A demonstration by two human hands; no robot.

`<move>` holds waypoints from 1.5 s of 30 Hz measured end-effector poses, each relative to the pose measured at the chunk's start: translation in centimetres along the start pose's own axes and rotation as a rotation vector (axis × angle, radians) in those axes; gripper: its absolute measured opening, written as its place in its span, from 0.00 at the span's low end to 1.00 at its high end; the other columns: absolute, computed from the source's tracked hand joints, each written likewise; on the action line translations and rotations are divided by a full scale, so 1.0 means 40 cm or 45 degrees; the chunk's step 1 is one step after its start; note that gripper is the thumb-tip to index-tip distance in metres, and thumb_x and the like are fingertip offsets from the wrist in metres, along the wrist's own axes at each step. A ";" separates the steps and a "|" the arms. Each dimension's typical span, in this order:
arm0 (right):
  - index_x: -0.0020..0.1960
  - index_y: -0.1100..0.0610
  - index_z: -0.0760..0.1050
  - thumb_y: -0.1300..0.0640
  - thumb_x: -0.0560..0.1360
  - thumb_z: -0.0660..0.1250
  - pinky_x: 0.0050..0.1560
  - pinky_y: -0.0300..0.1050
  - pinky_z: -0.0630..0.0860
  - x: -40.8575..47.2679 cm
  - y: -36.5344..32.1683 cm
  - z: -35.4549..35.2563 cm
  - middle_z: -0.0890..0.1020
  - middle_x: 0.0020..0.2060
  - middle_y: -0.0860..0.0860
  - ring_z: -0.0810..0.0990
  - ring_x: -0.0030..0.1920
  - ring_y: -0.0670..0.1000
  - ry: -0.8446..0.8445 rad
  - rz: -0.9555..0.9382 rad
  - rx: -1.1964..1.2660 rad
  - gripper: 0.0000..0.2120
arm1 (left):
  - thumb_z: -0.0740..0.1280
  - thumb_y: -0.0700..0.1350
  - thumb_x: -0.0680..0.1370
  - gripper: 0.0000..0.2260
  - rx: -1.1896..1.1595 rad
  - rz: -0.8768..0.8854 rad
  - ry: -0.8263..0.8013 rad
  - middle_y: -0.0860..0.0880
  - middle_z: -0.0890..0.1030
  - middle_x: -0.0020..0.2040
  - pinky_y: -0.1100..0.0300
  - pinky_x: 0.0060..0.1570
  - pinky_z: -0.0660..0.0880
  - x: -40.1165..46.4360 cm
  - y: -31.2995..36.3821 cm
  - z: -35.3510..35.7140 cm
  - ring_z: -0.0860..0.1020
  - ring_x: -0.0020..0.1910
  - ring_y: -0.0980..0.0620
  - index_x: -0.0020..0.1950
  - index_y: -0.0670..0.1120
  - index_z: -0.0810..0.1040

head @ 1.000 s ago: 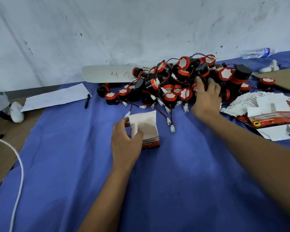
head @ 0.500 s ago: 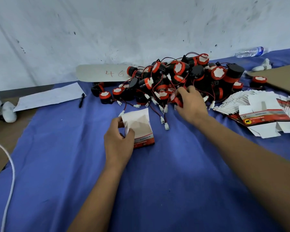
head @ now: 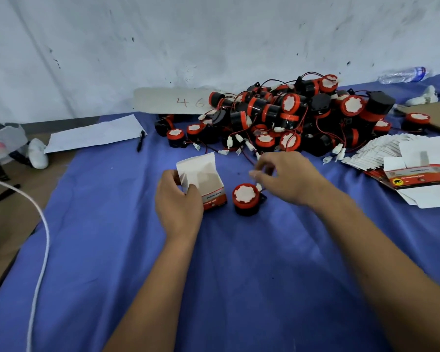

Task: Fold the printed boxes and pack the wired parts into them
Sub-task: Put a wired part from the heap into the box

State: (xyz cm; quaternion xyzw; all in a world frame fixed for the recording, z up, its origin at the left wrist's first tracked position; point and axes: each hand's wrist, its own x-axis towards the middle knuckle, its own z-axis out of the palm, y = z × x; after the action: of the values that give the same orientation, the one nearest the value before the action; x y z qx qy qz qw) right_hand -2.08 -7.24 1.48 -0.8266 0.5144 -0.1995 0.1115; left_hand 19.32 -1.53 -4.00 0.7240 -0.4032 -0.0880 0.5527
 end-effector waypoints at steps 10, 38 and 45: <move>0.58 0.49 0.80 0.43 0.70 0.79 0.54 0.47 0.77 -0.019 -0.043 -0.026 0.83 0.50 0.44 0.81 0.51 0.46 -0.368 -0.294 0.199 0.21 | 0.63 0.37 0.77 0.03 0.081 0.013 -0.014 0.48 0.80 0.42 0.47 0.43 0.75 -0.002 0.003 -0.001 0.78 0.45 0.43 0.48 0.42 0.75; 0.62 0.51 0.71 0.41 0.71 0.73 0.59 0.52 0.65 -0.014 -0.159 0.092 0.77 0.56 0.47 0.68 0.61 0.53 0.334 -0.238 -0.166 0.25 | 0.60 0.44 0.85 0.14 -0.171 0.141 -0.264 0.49 0.78 0.37 0.56 0.37 0.69 0.002 -0.005 0.017 0.71 0.36 0.52 0.41 0.42 0.74; 0.56 0.52 0.73 0.43 0.75 0.70 0.58 0.49 0.69 -0.025 -0.182 0.104 0.81 0.53 0.47 0.72 0.57 0.51 0.327 -0.196 -0.273 0.17 | 0.62 0.57 0.84 0.14 -0.332 0.055 -0.389 0.62 0.84 0.41 0.67 0.42 0.74 0.004 0.004 0.014 0.80 0.42 0.63 0.43 0.55 0.81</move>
State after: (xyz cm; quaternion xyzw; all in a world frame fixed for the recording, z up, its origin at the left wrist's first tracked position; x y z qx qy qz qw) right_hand 5.25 -3.19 0.40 -0.8385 0.4778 -0.2553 -0.0596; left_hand 19.06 -2.06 -4.02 0.6156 -0.4830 -0.2367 0.5759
